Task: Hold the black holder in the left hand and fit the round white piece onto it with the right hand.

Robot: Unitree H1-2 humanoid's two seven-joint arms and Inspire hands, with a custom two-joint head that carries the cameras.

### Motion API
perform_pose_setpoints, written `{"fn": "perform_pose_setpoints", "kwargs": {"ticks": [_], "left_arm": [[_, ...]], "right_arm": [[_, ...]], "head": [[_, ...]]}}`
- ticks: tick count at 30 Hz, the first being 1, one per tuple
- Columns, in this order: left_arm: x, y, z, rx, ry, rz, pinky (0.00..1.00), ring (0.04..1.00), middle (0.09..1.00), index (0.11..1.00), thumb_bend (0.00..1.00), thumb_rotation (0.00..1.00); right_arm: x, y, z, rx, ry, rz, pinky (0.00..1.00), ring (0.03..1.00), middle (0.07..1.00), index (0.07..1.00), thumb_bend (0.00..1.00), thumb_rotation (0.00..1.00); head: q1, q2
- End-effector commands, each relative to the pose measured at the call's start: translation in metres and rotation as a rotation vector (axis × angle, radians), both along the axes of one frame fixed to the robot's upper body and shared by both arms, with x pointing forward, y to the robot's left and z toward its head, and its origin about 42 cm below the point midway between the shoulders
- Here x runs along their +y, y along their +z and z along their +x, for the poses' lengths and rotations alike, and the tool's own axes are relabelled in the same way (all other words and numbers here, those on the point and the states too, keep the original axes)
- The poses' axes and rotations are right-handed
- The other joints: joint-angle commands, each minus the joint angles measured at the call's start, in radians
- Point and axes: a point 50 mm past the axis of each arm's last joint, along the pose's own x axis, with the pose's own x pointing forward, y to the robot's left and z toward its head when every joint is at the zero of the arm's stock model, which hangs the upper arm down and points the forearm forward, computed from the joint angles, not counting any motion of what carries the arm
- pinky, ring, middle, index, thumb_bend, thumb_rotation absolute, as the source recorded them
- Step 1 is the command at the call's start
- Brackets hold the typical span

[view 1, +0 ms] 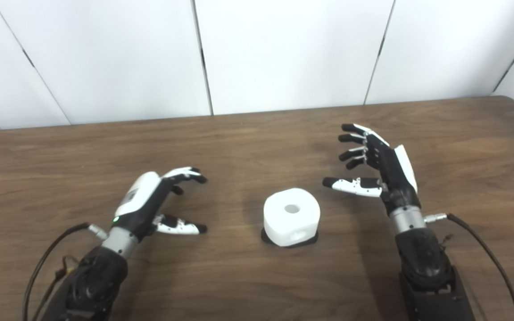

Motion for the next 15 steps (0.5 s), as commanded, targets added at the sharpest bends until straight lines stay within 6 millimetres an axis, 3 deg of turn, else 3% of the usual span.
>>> {"fn": "perform_pose_setpoints", "kwargs": {"ticks": [1,2,5,8,11,15], "left_arm": [[0.000,0.009,-0.001,-0.065,0.052,-0.134,0.68,0.805,0.830,0.708,0.71,0.00],[-0.003,0.009,-0.002,-0.081,0.065,-0.200,0.60,0.760,0.807,0.696,0.65,0.00],[-0.013,0.010,-0.004,-0.115,0.090,-0.372,0.57,0.723,0.785,0.710,0.57,0.00],[-0.021,0.013,-0.003,-0.158,0.100,-0.444,0.65,0.729,0.768,0.720,0.55,0.01],[-0.029,0.014,0.001,-0.186,0.100,-0.494,0.59,0.721,0.754,0.705,0.55,0.07],[-0.038,0.010,0.005,-0.185,0.083,-0.551,0.56,0.661,0.758,0.698,0.57,0.00]], "right_arm": [[0.001,0.016,0.004,-0.096,0.001,0.032,0.49,0.571,0.726,0.779,0.70,0.00],[0.000,0.014,0.002,-0.093,-0.006,0.038,0.49,0.565,0.721,0.773,0.69,0.00],[-0.005,0.008,-0.001,-0.105,-0.025,0.047,0.47,0.552,0.708,0.749,0.67,0.00],[-0.008,0.003,-0.002,-0.115,-0.030,0.039,0.46,0.551,0.698,0.735,0.65,0.00],[-0.011,-0.002,-0.003,-0.117,-0.031,0.043,0.45,0.546,0.688,0.723,0.64,0.00],[-0.016,-0.007,-0.004,-0.120,-0.032,0.050,0.44,0.534,0.674,0.711,0.63,0.00]], "head": [[0.009,-0.005],[0.016,-0.007],[0.044,-0.028],[0.054,-0.043],[0.060,-0.054],[0.095,-0.054]]}}
